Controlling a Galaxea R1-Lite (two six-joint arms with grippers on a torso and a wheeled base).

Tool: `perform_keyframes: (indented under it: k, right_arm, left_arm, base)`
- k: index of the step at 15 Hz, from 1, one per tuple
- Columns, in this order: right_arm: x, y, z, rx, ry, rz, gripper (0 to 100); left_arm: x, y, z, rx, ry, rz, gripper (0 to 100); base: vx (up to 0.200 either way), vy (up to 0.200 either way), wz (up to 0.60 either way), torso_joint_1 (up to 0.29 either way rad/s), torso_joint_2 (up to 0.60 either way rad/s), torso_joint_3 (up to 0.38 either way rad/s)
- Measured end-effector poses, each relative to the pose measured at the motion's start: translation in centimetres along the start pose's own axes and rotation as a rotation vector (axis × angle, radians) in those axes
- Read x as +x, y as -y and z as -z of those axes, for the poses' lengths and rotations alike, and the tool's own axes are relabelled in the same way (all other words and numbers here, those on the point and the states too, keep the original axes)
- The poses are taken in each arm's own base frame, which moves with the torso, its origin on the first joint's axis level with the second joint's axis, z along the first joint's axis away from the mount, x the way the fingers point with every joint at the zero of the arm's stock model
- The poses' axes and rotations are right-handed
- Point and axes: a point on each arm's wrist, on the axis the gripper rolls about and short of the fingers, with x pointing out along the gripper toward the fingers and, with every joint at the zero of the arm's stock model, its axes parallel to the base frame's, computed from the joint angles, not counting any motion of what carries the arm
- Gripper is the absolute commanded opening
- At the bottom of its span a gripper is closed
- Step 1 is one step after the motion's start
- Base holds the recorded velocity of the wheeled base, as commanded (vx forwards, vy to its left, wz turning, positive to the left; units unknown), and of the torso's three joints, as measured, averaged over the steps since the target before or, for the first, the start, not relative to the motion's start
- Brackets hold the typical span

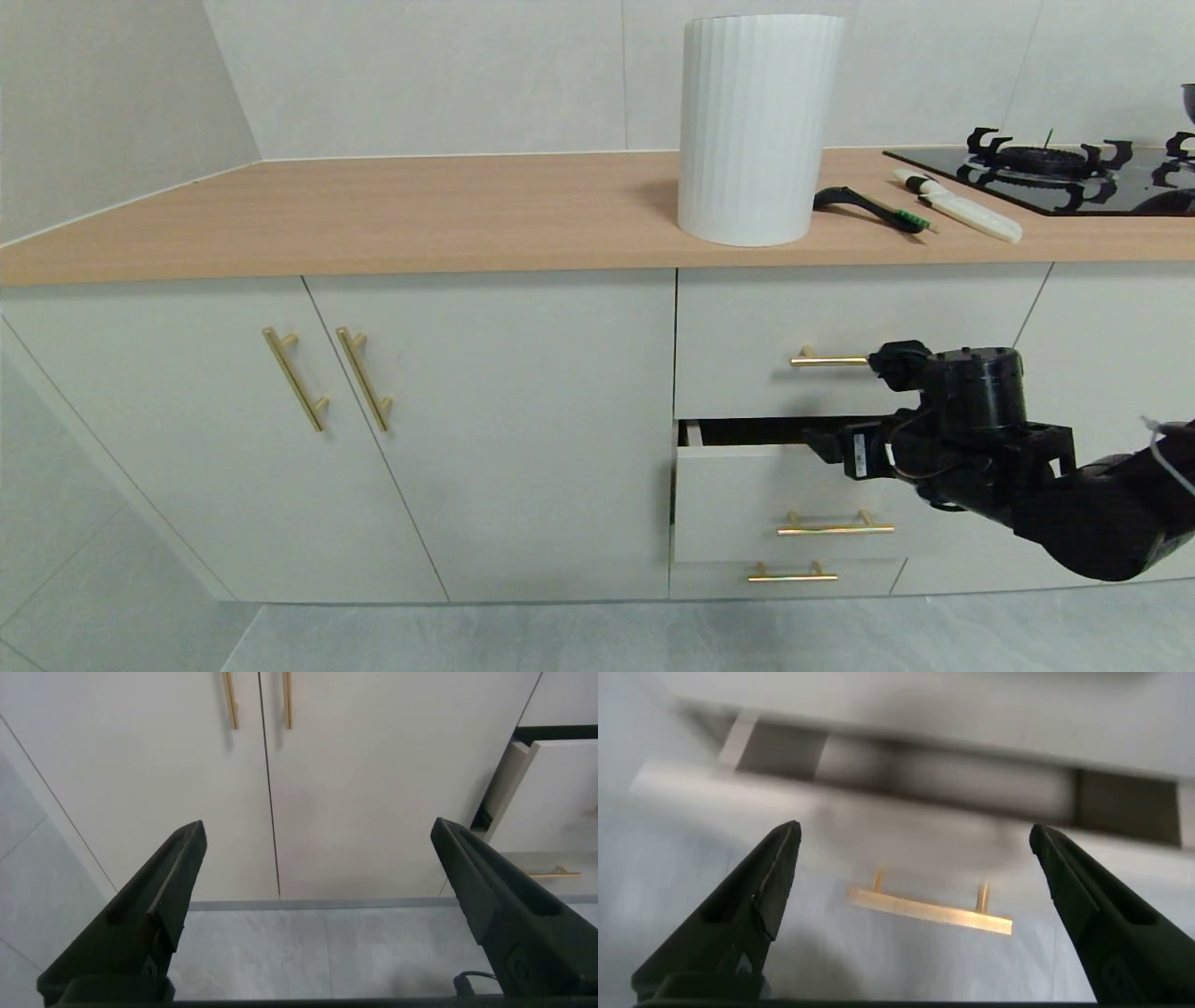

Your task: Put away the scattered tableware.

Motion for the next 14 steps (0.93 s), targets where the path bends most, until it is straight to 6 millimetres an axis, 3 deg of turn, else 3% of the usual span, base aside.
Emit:
perform_keyframes:
  k: [9,14]
  right_arm:
    - [4.5,0.6,2.2,0.049,0.05,0.073,100]
    - [5.7,0.8,3.1,0.05,0.042,0.086,100]
  left_arm:
    - [0.0,0.0,0.0,0.0,0.0,0.0,100]
    - [0.0,0.0,0.0,0.0,0.0,0.0,100]
  base:
    - [0.0,0.0,0.0,0.0,0.0,0.0]
    - [0.0,0.0,0.0,0.0,0.0,0.0]
